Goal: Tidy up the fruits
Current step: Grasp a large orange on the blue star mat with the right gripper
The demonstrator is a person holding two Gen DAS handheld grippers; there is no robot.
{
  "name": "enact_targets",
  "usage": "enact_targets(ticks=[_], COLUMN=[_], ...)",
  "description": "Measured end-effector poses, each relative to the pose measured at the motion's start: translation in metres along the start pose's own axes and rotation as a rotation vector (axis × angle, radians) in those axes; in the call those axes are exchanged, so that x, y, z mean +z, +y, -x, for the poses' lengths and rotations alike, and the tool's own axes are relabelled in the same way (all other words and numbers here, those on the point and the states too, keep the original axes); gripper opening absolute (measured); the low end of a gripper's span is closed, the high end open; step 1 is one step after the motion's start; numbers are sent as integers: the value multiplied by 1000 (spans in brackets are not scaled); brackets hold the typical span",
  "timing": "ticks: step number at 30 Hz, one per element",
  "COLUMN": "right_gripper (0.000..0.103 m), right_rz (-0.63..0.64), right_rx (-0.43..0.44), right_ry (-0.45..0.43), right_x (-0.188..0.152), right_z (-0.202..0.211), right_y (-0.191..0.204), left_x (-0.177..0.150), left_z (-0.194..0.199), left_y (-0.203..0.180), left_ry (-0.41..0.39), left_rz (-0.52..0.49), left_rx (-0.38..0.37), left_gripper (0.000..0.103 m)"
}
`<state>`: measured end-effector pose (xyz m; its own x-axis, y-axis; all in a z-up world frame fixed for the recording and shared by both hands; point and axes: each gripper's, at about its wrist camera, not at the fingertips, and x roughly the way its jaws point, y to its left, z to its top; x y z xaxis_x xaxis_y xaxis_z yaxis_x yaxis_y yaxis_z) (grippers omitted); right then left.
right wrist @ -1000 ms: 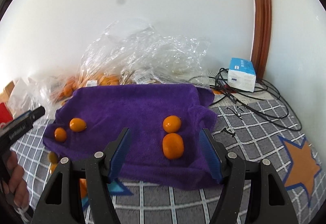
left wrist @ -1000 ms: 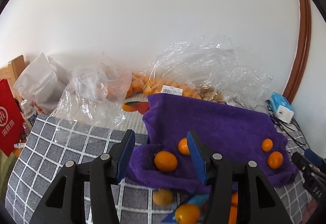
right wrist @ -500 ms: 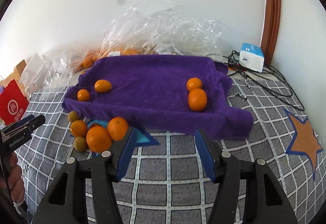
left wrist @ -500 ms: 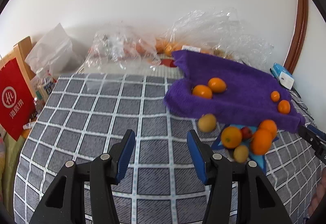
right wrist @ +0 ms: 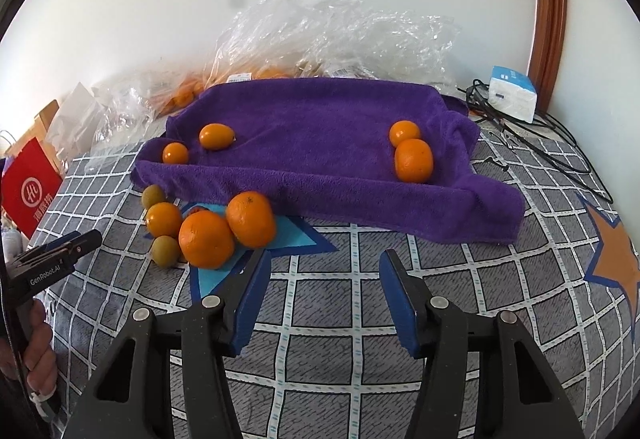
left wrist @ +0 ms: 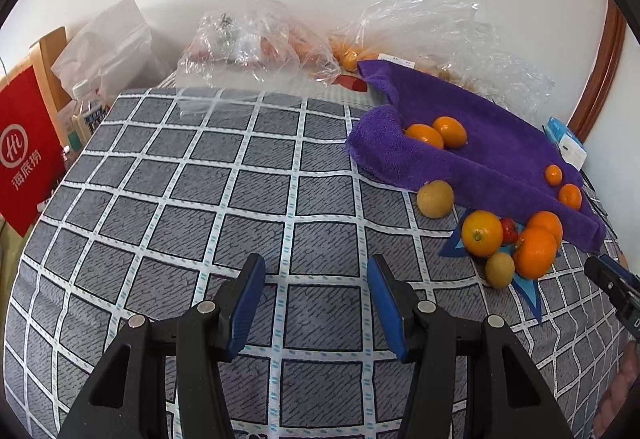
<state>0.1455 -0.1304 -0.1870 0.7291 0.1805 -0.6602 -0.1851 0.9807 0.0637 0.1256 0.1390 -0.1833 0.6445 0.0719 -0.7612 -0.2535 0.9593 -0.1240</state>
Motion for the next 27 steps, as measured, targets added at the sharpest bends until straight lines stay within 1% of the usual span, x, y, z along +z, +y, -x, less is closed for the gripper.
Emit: enact_targets(ticks=[4,7,8,10,12,15,19,22,27], right_gripper=[55,52,51,50,50,46,45,45,45], right_rz=[7,27,35,43,51,48,57,49,44], right_rx=[26,40,50,75,75,109,124,150,164], right_ry=[8,15,18,10,3,30,36,56,79], right_x=[-1,-1,-1,0,4,12,20,28,37], right_z=[-4,-9,-11,-13,-17,-28,-41,-47,-60], right_y=[4,10,12,17,21,24,27,27,30], left_x=[1,1,2,2,3,2,2,2,2], left_z=[0,-1,-1,-1,-1,-1,-1,-2,-2], left_y=[-2,-2,-2,0,1,2,2,2,2], left_ry=[0,0,1,1,-1,-2,-1,-1,-2], left_rz=[-3,-2,0,9,17,20,19,21,20], left_rx=[4,4,4,-1,-3,-4,-6,-11,-12], left_gripper=[51,51,52,53,54,54,55,57,58])
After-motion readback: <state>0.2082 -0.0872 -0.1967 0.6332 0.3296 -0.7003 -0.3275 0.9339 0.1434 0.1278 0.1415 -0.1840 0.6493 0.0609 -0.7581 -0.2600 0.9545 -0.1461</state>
